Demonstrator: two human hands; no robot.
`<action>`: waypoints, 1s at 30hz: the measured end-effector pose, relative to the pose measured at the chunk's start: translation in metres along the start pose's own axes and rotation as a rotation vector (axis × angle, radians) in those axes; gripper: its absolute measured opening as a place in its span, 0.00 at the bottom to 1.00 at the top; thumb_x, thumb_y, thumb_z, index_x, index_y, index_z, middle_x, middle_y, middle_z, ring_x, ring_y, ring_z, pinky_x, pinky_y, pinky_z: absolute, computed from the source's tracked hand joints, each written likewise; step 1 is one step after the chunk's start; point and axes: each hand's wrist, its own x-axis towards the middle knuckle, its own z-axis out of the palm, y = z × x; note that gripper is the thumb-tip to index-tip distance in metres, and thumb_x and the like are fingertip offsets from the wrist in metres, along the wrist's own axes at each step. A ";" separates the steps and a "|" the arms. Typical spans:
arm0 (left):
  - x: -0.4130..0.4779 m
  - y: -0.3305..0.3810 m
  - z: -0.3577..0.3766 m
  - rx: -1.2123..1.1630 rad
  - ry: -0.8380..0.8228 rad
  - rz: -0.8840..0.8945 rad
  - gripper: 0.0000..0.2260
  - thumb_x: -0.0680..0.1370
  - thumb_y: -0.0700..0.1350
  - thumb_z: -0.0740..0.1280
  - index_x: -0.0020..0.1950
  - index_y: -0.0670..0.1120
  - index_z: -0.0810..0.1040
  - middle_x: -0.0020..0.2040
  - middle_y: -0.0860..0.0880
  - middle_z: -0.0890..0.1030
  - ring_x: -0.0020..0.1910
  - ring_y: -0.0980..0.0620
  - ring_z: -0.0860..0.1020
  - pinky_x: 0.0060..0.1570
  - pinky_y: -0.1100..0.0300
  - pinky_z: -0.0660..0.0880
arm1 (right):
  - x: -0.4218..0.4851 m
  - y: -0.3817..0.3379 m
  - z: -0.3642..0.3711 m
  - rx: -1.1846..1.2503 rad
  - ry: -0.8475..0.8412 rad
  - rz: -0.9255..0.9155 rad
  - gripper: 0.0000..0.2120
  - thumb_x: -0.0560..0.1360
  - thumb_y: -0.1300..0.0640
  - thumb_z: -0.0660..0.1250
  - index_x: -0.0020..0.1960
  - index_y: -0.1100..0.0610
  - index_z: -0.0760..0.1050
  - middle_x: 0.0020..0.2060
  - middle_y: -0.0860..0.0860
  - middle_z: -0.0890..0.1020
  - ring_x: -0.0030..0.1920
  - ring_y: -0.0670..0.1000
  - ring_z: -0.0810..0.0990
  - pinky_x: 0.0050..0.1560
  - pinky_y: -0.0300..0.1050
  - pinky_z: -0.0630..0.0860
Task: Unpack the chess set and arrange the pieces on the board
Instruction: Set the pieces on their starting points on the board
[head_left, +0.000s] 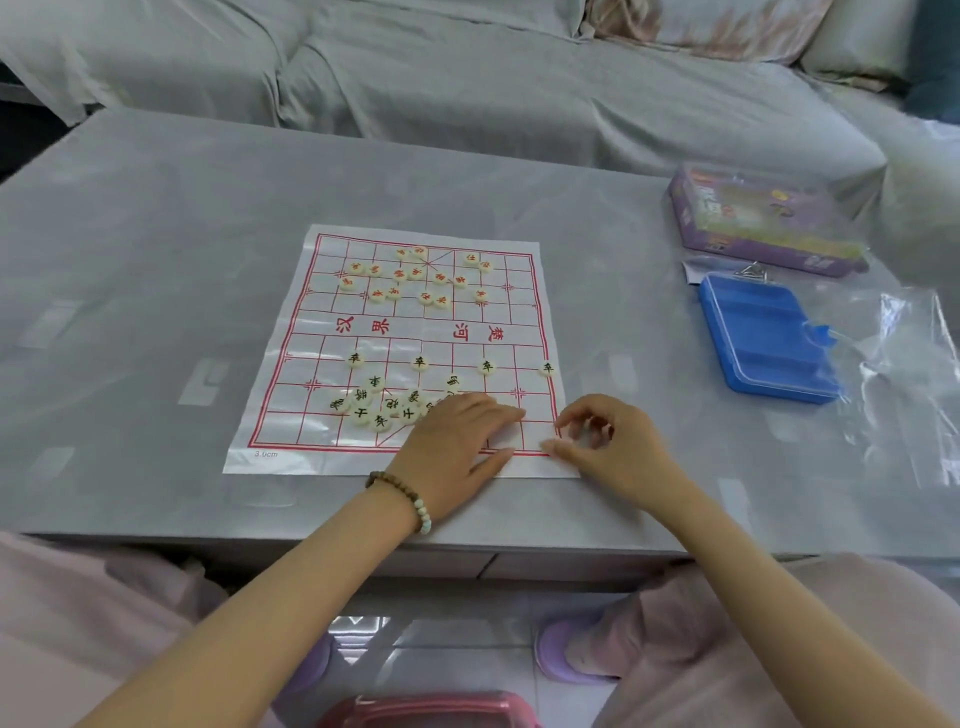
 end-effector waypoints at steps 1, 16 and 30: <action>0.000 0.000 0.000 0.010 -0.004 0.005 0.19 0.80 0.54 0.55 0.70 0.53 0.65 0.68 0.55 0.70 0.68 0.56 0.64 0.68 0.61 0.55 | -0.004 0.001 0.003 -0.036 0.021 -0.010 0.11 0.65 0.45 0.75 0.42 0.45 0.75 0.39 0.44 0.78 0.36 0.45 0.73 0.38 0.34 0.70; 0.001 -0.003 0.005 0.028 -0.008 0.021 0.21 0.78 0.56 0.52 0.69 0.52 0.67 0.67 0.56 0.71 0.68 0.55 0.65 0.67 0.62 0.52 | -0.013 0.009 0.008 0.003 0.057 -0.040 0.10 0.67 0.50 0.74 0.48 0.47 0.80 0.42 0.42 0.74 0.39 0.42 0.71 0.41 0.28 0.68; 0.000 0.000 0.002 -0.027 0.031 0.036 0.20 0.79 0.55 0.54 0.68 0.52 0.68 0.67 0.55 0.72 0.68 0.55 0.66 0.67 0.63 0.53 | -0.018 0.013 0.000 0.025 -0.009 -0.077 0.13 0.67 0.51 0.75 0.48 0.41 0.76 0.45 0.44 0.76 0.41 0.44 0.72 0.43 0.28 0.69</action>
